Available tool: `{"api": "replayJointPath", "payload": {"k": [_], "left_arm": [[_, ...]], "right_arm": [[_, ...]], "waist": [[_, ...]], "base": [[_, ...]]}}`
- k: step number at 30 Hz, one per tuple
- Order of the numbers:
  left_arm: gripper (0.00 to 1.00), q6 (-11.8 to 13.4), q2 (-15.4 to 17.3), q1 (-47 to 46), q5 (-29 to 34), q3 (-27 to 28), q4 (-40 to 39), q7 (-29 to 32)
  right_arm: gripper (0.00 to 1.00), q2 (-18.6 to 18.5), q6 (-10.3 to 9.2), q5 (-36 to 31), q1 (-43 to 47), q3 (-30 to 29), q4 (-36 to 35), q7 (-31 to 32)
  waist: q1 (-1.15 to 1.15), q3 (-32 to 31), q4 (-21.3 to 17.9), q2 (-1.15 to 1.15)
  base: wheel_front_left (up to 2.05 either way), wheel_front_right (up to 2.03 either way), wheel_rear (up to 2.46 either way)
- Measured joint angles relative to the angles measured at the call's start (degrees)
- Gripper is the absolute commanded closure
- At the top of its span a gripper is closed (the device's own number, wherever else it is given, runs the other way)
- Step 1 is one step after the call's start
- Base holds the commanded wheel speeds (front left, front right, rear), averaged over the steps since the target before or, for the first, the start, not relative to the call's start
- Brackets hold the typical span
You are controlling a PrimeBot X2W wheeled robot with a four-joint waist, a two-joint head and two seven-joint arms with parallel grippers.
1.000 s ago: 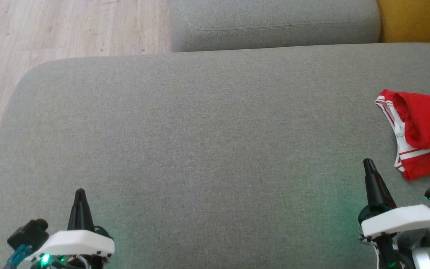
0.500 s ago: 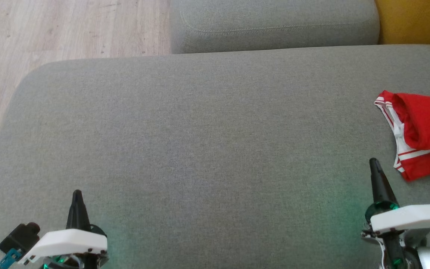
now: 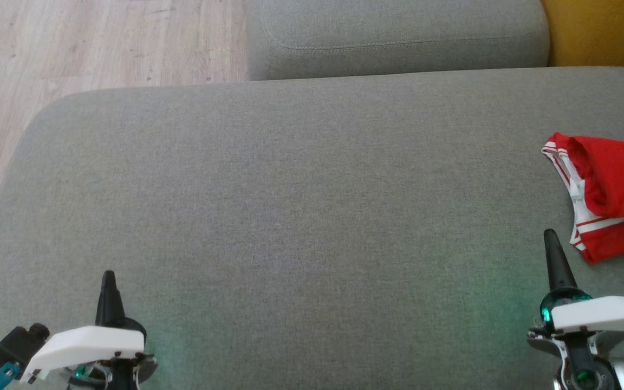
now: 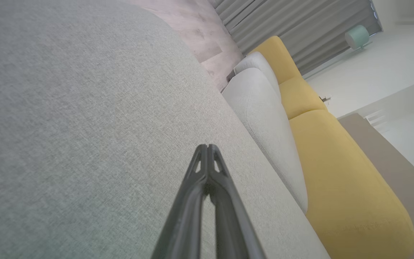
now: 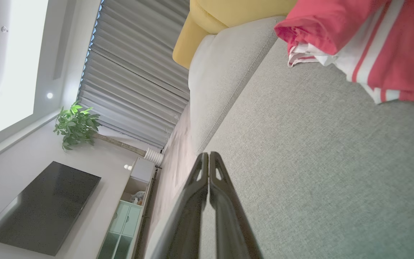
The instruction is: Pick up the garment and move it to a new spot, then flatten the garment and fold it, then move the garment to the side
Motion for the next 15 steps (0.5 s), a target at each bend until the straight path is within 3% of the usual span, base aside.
{"api": "replayJointPath", "payload": {"k": [15], "left_arm": [[1.0,-1.5,-0.7,-0.1,-9.5,1.9,-0.2,2.3]], "right_arm": [[1.0,0.0,0.0,9.6,-1.3,-0.9,1.8,0.1]], "waist": [[0.0,-0.4,0.0,0.0]], "base": [[0.0,0.0,0.0]]}}
